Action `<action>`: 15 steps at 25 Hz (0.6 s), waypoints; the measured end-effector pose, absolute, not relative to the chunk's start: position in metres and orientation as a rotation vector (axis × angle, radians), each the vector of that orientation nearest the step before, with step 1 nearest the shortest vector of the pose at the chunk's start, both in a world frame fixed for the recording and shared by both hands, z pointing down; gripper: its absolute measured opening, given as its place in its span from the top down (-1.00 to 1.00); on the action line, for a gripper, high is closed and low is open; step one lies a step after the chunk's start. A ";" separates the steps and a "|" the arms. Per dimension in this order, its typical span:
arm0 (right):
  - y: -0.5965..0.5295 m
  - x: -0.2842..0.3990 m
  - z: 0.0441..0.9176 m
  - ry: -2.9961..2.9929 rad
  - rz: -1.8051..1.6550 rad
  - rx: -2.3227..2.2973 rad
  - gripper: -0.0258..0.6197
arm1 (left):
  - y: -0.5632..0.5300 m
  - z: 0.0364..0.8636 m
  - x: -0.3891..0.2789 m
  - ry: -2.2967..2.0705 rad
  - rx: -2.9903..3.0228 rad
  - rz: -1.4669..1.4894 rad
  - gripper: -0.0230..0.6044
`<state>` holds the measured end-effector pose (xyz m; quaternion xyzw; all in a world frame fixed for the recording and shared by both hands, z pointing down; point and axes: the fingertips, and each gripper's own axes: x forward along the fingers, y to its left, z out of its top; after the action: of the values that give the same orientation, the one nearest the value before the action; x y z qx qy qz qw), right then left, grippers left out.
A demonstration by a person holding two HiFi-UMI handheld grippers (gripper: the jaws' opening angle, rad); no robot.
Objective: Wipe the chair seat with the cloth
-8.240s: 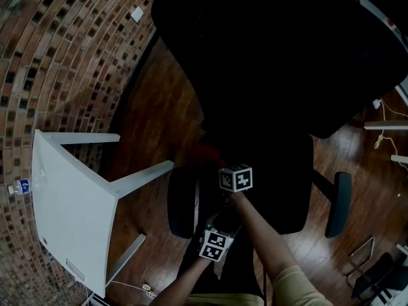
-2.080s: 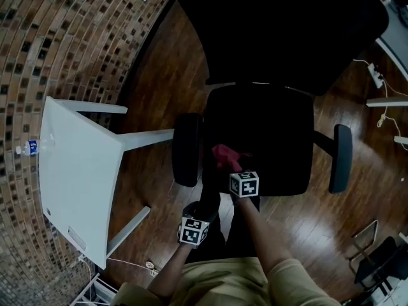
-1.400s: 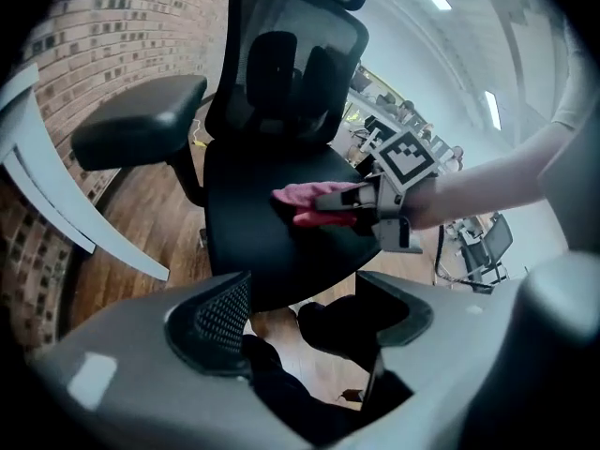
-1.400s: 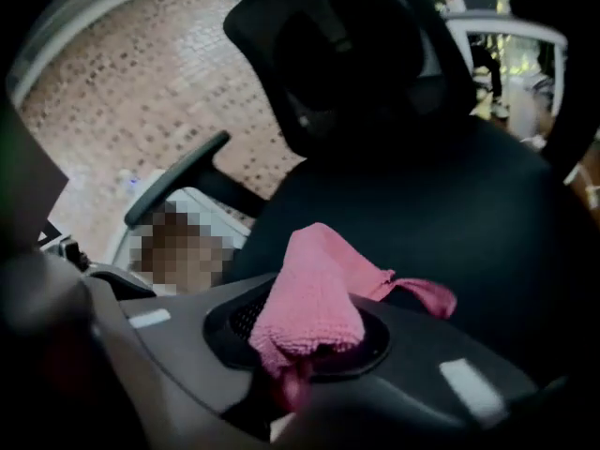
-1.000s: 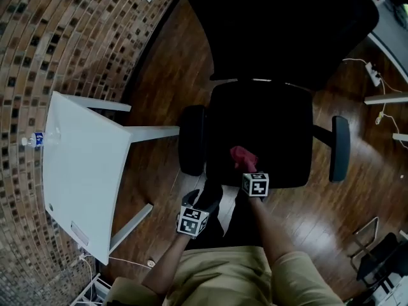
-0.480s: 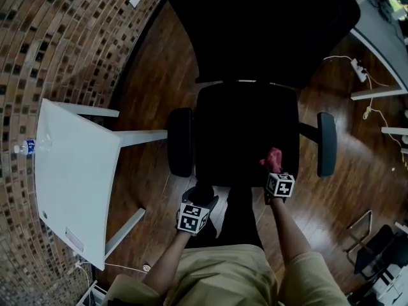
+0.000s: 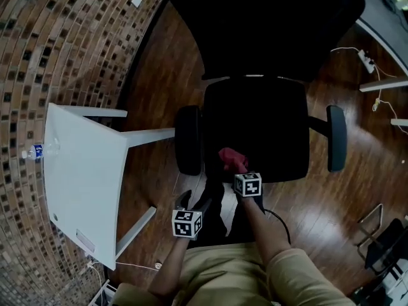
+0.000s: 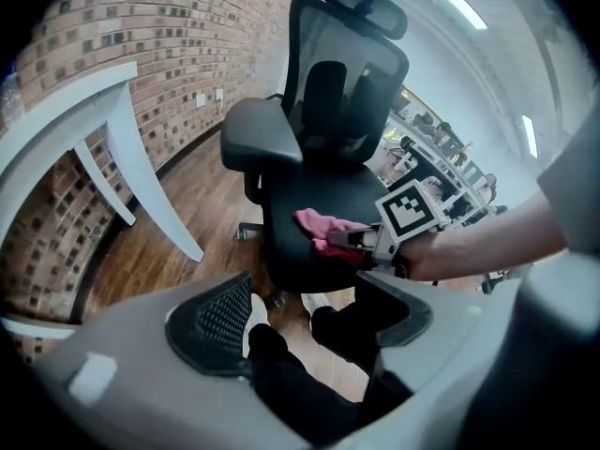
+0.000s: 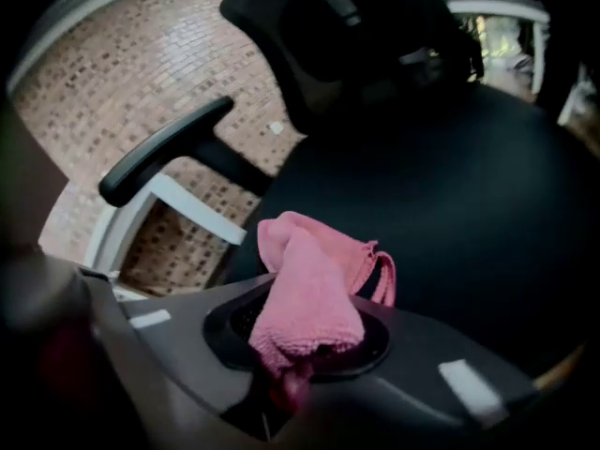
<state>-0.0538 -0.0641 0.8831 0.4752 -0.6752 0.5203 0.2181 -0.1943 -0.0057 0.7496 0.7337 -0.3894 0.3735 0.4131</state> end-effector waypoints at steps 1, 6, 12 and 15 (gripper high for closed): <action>-0.055 -0.005 0.891 -1.769 1.405 1.409 0.73 | -0.006 0.751 -0.190 -0.968 1.849 0.937 -0.15; -0.016 0.234 0.875 -1.389 1.190 1.760 0.73 | -0.007 0.759 -0.155 -0.889 1.887 0.925 -0.15; -0.017 0.267 0.865 -1.309 1.245 1.874 0.73 | -0.017 0.756 -0.148 -0.882 1.915 0.906 -0.15; -0.032 0.175 0.874 -1.544 1.427 1.753 0.73 | -0.025 0.749 -0.160 -0.939 1.899 0.881 -0.16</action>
<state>0.1753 -0.0321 0.8737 0.6274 -0.5526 0.5107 0.2004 -0.1603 -0.0255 0.7489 0.7545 -0.3730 0.3501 0.4110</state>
